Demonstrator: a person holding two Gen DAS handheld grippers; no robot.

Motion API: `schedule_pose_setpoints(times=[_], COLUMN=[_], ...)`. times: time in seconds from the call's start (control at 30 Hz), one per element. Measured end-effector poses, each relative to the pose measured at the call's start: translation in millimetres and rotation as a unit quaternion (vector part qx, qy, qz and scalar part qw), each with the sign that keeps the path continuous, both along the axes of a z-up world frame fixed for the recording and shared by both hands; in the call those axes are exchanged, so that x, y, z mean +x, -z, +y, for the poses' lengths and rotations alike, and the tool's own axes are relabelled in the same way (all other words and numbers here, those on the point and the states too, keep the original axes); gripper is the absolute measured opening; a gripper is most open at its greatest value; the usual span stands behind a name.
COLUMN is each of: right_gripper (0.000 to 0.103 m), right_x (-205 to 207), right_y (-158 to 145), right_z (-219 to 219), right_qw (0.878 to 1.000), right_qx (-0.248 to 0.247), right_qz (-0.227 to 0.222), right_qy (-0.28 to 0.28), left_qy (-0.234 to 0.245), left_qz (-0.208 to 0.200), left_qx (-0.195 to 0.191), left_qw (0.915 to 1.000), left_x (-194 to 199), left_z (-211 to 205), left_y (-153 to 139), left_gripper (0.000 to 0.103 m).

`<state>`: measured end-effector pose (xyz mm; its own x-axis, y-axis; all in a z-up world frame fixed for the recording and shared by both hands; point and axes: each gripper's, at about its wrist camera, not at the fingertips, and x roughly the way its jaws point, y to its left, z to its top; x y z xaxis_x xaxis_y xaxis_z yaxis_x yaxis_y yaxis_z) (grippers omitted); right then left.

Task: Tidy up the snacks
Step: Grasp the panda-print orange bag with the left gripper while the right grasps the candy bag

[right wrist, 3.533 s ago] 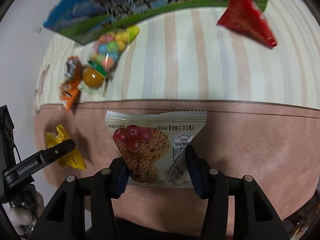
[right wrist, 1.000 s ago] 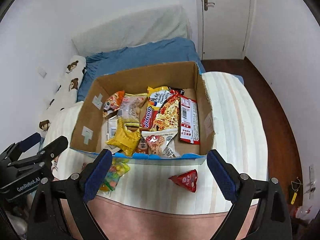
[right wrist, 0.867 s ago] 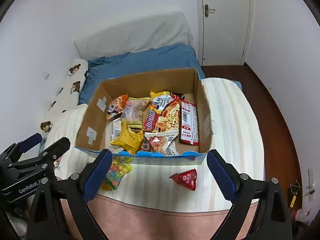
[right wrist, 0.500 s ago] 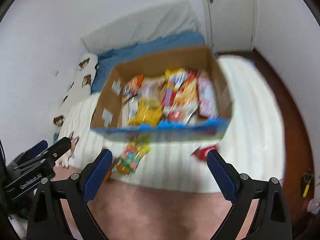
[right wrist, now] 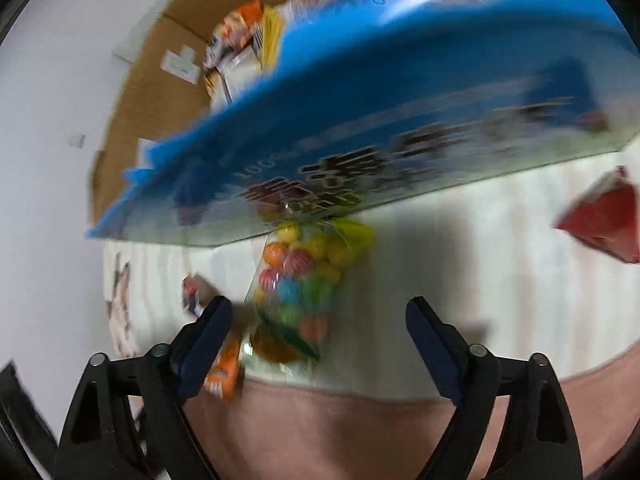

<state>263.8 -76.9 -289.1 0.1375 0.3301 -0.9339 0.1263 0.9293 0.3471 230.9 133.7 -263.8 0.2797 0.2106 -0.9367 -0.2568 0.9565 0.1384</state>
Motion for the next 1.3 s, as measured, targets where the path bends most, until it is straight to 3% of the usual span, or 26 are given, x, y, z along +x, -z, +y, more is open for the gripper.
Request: schedule_pose_setpoints(times=[0.13, 0.17, 0.27, 0.4, 0.6, 0.7, 0.77, 0.83, 1.03, 1.1, 1.3], right_gripper=[0.066, 0.056, 0.044, 0.041, 0.042, 0.051, 0.061, 0.064, 0.063, 0.056, 0.048], right_x=[1, 0, -6, -19, -23, -24, -23, -19, -8, -10, -28], right_y=[10, 11, 9, 1, 3, 8, 9, 11, 20, 20, 19], right_z=[14, 17, 25, 17, -2, -11, -15, -12, 18, 29, 16], right_qw=[1.0, 1.0, 0.999, 0.998, 0.999, 0.998, 0.999, 0.999, 1.0, 0.999, 0.995], right_qx=[-0.019, -0.017, -0.028, -0.04, 0.012, 0.04, 0.044, 0.04, -0.011, -0.041, -0.072], right_qz=[-0.013, -0.013, -0.014, -0.006, 0.027, 0.041, 0.029, 0.022, 0.013, 0.004, 0.005], right_qy=[0.011, 0.004, -0.03, -0.056, -0.034, -0.005, 0.009, 0.018, 0.005, -0.02, -0.063], left_qy=[0.053, 0.074, 0.118, 0.173, 0.242, 0.23, 0.216, 0.2, 0.131, 0.097, 0.043], left_qz=[0.015, 0.019, 0.029, 0.045, 0.096, 0.089, 0.079, 0.075, 0.069, 0.071, 0.077], left_qx=[-0.003, -0.012, -0.043, -0.081, -0.118, -0.149, -0.162, -0.166, -0.162, -0.167, -0.18], left_qw=[0.9985, 0.997, 0.9916, 0.9806, 0.9582, 0.9574, 0.9595, 0.9626, 0.9757, 0.9787, 0.9796], left_x=[10, 13, 23, 39, 61, 67, 67, 64, 32, 18, -19], left_z=[-3, -6, -11, -21, -41, -37, -32, -26, -3, 5, 13], left_y=[9, 11, 14, 18, 49, 53, 51, 49, 54, 58, 66], left_gripper=[0.097, 0.097, 0.097, 0.097, 0.097, 0.097, 0.077, 0.071, 0.066, 0.062, 0.059])
